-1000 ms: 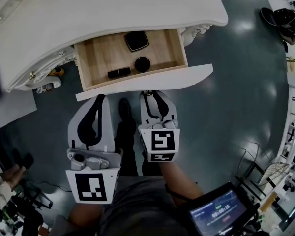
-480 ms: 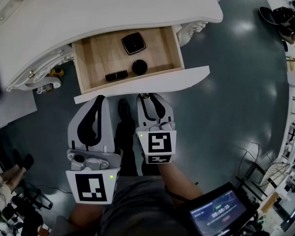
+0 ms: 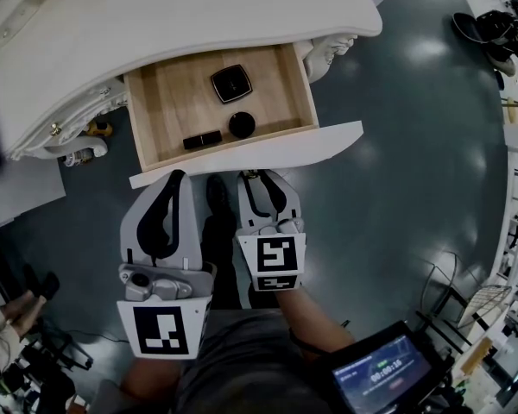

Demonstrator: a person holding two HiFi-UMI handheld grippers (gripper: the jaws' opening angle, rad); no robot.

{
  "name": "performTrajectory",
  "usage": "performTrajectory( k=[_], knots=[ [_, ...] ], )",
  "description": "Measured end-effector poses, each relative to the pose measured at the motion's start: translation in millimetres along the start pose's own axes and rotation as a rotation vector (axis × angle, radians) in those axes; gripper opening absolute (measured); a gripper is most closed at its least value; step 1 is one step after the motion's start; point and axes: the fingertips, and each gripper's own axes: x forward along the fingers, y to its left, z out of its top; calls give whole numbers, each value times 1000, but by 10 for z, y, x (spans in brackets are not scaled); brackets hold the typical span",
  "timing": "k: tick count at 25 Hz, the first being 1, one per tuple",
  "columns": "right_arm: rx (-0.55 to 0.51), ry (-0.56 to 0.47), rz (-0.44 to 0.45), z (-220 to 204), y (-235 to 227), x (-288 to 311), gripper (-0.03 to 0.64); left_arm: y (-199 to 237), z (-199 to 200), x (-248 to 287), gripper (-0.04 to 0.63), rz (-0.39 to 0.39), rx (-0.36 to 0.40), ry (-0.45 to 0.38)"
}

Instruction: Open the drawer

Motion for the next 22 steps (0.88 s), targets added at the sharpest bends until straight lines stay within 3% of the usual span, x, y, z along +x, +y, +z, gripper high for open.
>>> performTrajectory(
  k=[22],
  knots=[
    [-4, -11, 20, -157, 38, -217, 115, -248, -7, -199, 11, 2, 11, -16]
  ],
)
